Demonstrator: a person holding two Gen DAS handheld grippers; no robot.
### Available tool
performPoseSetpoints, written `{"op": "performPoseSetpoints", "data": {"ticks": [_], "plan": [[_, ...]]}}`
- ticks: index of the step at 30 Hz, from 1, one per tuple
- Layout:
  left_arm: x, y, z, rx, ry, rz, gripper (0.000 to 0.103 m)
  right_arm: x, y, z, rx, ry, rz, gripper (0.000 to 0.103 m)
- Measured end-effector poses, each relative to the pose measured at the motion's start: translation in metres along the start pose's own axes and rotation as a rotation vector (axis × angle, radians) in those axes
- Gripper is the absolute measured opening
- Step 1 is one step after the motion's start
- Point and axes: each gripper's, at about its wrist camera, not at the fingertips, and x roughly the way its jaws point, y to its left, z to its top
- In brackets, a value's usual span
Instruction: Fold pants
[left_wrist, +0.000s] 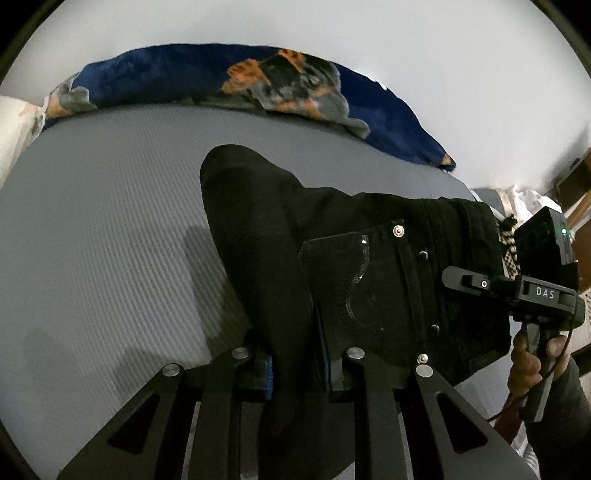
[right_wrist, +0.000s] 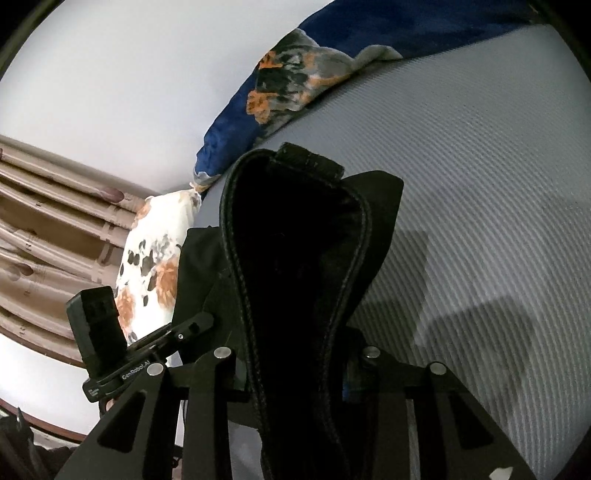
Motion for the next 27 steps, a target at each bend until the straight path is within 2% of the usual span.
{"op": "performPoseSetpoints", "data": {"ticks": [8, 14, 18, 22, 24, 27], "plan": [[0.019, 0.017, 0.043, -0.002, -0.023, 0.035, 0.019, 0.026, 0.003, 0.048, -0.025, 0.006, -0.026, 0.03], [0.036, 0.028, 0.068, 0.004, -0.028, 0.048, 0.019, 0.04, -0.001, 0.068, -0.025, -0.003, -0.051, 0.03], [0.053, 0.037, 0.079, 0.006, -0.023, 0.058, 0.019, 0.051, -0.007, 0.077, -0.034, -0.013, -0.097, 0.03], [0.073, 0.051, 0.077, 0.002, 0.0, 0.089, 0.02, 0.063, -0.011, 0.08, -0.081, -0.015, -0.181, 0.031], [0.078, 0.058, 0.072, -0.01, 0.003, 0.082, 0.024, 0.067, -0.016, 0.078, -0.083, -0.018, -0.216, 0.035], [0.086, 0.066, 0.064, -0.023, 0.011, 0.101, 0.04, 0.071, -0.02, 0.074, -0.102, -0.021, -0.275, 0.047]]}}
